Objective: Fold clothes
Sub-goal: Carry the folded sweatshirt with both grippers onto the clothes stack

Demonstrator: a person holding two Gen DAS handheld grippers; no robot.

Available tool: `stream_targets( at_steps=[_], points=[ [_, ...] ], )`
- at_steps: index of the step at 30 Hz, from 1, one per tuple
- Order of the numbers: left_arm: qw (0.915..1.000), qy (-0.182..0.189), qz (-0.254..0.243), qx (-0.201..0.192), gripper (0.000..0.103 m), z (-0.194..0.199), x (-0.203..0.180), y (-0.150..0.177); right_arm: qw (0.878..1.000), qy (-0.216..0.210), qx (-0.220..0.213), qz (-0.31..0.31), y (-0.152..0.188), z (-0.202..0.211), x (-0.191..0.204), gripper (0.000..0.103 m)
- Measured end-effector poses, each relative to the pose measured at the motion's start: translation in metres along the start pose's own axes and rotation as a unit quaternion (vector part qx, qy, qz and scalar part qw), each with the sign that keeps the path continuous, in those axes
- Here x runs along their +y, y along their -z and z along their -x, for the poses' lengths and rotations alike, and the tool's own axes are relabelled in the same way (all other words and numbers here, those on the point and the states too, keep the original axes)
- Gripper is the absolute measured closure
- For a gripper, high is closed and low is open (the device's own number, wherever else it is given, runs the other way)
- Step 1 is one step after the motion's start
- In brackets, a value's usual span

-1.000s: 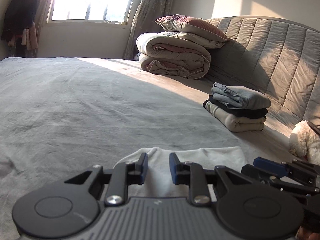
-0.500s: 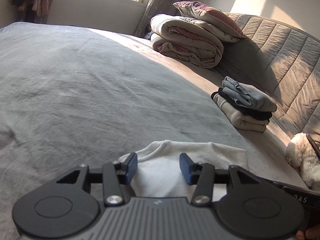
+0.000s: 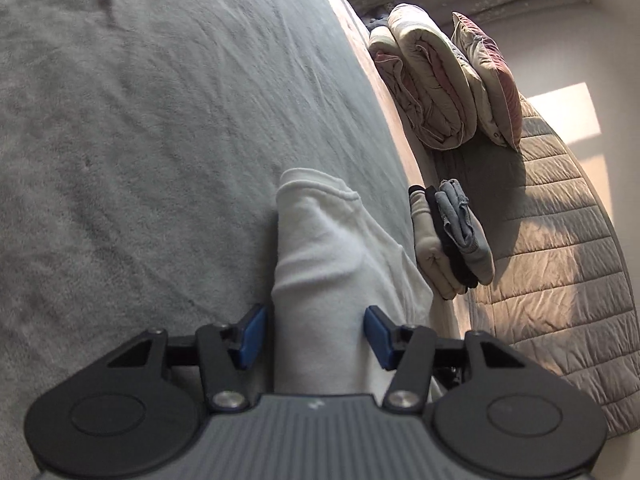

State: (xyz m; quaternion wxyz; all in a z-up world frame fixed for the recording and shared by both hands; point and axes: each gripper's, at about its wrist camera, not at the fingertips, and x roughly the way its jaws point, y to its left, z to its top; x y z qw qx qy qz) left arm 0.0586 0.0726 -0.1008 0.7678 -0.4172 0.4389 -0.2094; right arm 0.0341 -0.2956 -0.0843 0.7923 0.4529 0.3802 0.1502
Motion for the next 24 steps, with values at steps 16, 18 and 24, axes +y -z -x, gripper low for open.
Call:
stream_targets(
  at_steps=[16, 18, 24],
  points=[
    [0.9962, 0.027, -0.066, -0.050, 0.071, -0.016, -0.112, -0.020, 0.996, -0.049, -0.072, -0.022, -0.042, 0.049, 0.047, 0.069],
    [0.9947, 0.036, -0.081, -0.052, 0.071, -0.026, -0.137, -0.027, 0.995, -0.054, -0.083, -0.017, -0.065, 0.060, 0.051, 0.069],
    [0.9906, 0.066, -0.108, -0.053, 0.071, -0.071, -0.205, -0.044, 0.991, -0.062, -0.116, 0.005, -0.145, 0.095, 0.054, 0.069]
  ],
)
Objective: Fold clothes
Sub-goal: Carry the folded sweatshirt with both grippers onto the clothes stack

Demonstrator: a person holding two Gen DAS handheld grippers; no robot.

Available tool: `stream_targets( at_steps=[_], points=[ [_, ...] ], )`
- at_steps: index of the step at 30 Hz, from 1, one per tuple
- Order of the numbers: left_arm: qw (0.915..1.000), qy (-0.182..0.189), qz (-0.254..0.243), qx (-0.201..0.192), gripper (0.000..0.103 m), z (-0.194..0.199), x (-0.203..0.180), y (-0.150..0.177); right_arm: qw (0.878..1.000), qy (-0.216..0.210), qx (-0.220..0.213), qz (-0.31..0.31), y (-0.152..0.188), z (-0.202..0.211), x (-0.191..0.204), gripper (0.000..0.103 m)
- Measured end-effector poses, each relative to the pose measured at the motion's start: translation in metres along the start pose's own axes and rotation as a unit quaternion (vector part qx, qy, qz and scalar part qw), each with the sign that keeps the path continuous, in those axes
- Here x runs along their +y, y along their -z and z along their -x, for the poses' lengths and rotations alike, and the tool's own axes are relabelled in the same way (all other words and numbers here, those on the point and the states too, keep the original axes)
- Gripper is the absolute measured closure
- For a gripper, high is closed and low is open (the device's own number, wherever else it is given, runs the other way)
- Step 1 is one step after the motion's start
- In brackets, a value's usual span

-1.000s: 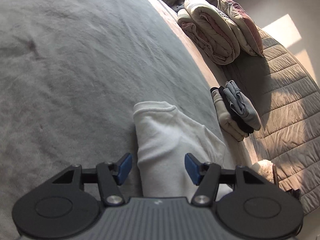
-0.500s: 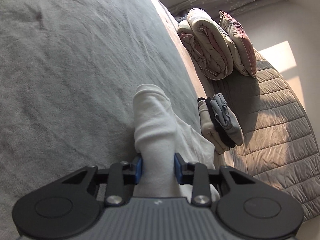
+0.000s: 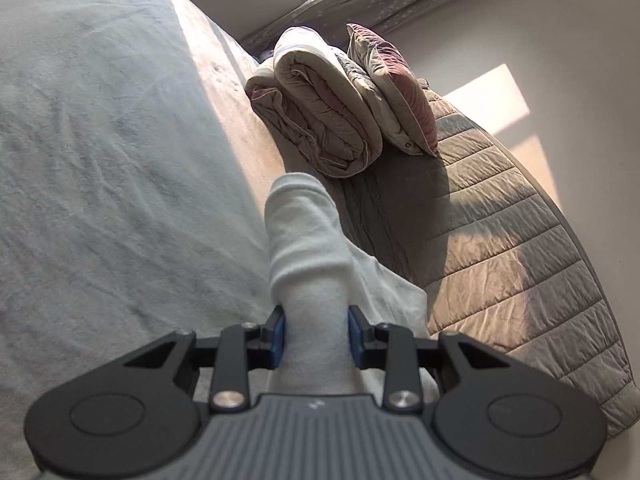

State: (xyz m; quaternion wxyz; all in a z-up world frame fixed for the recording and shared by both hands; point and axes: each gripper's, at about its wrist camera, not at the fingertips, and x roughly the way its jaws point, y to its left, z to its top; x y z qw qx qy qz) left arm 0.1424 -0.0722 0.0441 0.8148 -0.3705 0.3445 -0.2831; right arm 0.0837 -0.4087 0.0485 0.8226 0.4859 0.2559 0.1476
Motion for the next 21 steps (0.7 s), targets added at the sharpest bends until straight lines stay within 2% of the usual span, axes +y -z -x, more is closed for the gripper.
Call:
stream_targets(
  at_steps=[6, 11, 16, 21],
  points=[
    [0.9995, 0.023, -0.019, 0.007, 0.071, -0.068, -0.045, -0.016, 0.999, 0.018, -0.031, 0.033, -0.076, 0.003, -0.001, 0.069],
    [0.9989, 0.043, -0.017, 0.008, 0.071, -0.128, -0.064, -0.024, 0.997, 0.029, -0.060, 0.047, -0.136, 0.006, -0.017, 0.069],
    [0.9982, 0.057, -0.014, 0.011, 0.071, -0.185, -0.067, -0.024, 0.994, 0.037, -0.081, 0.056, -0.178, 0.003, -0.047, 0.069],
    [0.9989, 0.045, -0.001, 0.017, 0.071, -0.231, -0.045, -0.020, 0.994, 0.048, -0.091, 0.044, -0.194, -0.012, -0.093, 0.069]
  ],
)
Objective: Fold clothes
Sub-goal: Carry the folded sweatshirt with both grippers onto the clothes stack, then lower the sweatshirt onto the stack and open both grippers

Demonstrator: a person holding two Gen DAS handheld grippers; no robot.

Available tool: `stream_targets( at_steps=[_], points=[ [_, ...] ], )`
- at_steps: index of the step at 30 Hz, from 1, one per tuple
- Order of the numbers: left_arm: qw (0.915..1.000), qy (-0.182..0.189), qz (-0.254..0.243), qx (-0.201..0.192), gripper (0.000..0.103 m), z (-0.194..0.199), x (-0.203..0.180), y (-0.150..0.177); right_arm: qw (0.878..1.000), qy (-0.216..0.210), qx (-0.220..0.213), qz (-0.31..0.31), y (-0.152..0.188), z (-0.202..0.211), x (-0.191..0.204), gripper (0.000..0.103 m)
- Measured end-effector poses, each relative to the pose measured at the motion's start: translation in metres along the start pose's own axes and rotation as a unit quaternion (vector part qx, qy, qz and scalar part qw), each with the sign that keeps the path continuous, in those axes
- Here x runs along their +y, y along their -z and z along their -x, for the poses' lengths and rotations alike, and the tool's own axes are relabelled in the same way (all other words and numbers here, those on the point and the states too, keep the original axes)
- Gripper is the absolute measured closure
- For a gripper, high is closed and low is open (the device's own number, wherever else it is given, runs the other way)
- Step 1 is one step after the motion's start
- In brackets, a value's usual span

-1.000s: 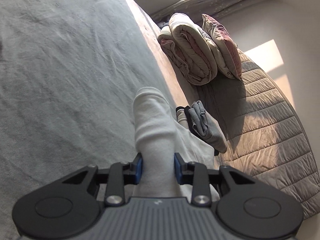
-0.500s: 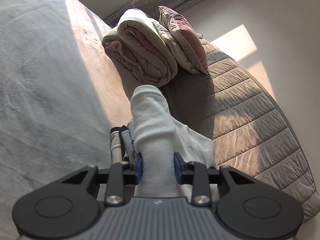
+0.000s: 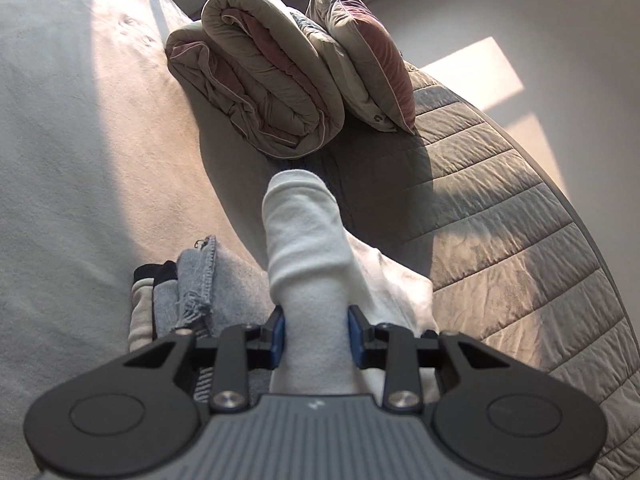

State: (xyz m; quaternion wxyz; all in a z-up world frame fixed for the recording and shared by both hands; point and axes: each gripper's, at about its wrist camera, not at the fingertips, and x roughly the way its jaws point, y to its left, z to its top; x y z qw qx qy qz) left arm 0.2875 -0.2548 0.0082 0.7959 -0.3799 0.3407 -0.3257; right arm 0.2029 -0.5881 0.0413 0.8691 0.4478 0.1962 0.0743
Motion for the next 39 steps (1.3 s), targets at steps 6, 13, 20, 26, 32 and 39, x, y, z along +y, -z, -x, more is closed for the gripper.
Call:
stream_targets(
  at_steps=[6, 13, 20, 26, 32, 39],
  points=[
    [0.9993, -0.024, -0.027, -0.011, 0.062, -0.020, 0.026, 0.011, 1.000, 0.011, -0.002, -0.021, 0.018, -0.016, -0.048, 0.067],
    [0.9886, -0.064, -0.127, -0.051, 0.057, 0.000, -0.006, 0.003, 0.998, 0.015, -0.029, 0.055, 0.010, 0.001, -0.022, 0.052],
    [0.9732, -0.068, -0.208, -0.069, 0.056, -0.007, -0.038, -0.003, 0.966, 0.060, -0.072, 0.239, 0.001, -0.003, 0.039, 0.069],
    [0.9541, -0.077, -0.283, -0.062, 0.055, -0.020, -0.036, 0.030, 0.939, 0.119, -0.055, 0.318, 0.016, -0.046, 0.035, 0.084],
    [0.9207, -0.083, -0.374, -0.073, 0.054, -0.026, -0.029, 0.060, 0.937, 0.147, -0.058, 0.310, 0.037, -0.056, -0.008, 0.090],
    [0.9176, -0.094, -0.379, -0.072, 0.054, -0.021, -0.039, 0.054, 0.931, 0.149, -0.070, 0.324, 0.038, -0.049, 0.006, 0.085]
  ],
)
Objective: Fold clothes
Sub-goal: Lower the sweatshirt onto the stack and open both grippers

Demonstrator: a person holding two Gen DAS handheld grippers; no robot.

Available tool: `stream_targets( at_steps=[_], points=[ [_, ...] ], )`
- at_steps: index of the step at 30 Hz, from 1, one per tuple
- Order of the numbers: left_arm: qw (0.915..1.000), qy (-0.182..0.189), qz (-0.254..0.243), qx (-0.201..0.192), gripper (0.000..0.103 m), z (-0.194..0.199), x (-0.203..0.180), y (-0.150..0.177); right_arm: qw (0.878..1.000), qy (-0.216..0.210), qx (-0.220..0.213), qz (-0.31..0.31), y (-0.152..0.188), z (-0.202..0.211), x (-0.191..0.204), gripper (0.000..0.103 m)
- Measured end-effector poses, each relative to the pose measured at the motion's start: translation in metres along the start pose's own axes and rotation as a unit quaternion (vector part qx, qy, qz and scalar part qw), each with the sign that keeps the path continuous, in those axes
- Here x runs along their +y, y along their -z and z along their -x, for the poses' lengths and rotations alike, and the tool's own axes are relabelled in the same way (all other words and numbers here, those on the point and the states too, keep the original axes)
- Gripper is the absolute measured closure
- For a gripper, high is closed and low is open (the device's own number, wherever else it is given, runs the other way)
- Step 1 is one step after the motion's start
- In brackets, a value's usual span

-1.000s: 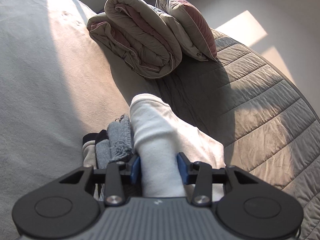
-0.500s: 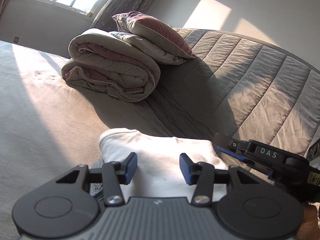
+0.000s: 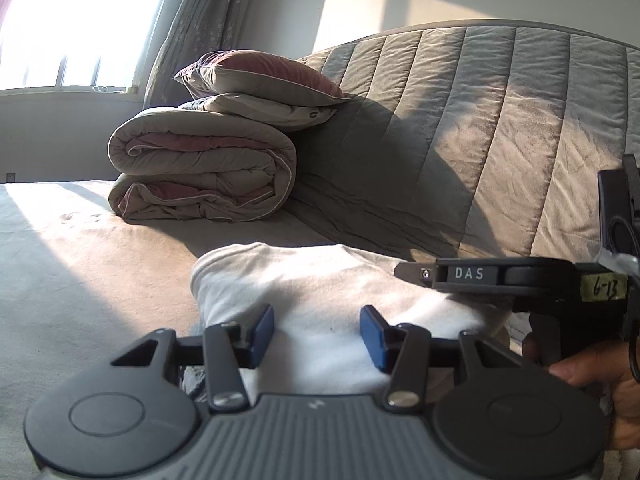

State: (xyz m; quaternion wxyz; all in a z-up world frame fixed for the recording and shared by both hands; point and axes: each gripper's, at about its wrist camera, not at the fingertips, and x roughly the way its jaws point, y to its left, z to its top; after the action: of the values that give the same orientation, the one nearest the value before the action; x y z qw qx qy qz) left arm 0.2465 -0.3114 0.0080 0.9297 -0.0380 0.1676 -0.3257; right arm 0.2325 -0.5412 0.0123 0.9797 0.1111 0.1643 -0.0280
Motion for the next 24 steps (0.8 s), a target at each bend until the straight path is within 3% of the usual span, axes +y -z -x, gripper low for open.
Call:
stream_targets(
  at_steps=[4, 8, 13, 15, 24],
  points=[
    [0.9999, 0.003, 0.009, 0.013, 0.048, 0.013, -0.002, -0.011, 1.000, -0.016, -0.013, -0.024, -0.015, 0.021, 0.007, 0.068],
    [0.9995, -0.007, 0.017, 0.027, 0.046, 0.030, -0.006, -0.021, 1.000, -0.004, -0.010, -0.010, -0.026, 0.043, 0.019, 0.063],
    [0.9952, -0.022, 0.059, 0.075, 0.042, 0.062, -0.007, -0.038, 0.999, 0.006, -0.004, -0.033, -0.035, 0.078, 0.026, 0.058],
    [0.9938, -0.036, 0.059, 0.086, 0.039, 0.076, -0.011, -0.042, 0.999, 0.013, -0.001, -0.040, -0.036, 0.092, 0.031, 0.053],
    [0.9861, -0.087, 0.043, 0.135, 0.028, 0.147, -0.030, -0.051, 0.998, 0.034, 0.028, -0.047, -0.031, 0.154, 0.067, 0.049]
  ],
)
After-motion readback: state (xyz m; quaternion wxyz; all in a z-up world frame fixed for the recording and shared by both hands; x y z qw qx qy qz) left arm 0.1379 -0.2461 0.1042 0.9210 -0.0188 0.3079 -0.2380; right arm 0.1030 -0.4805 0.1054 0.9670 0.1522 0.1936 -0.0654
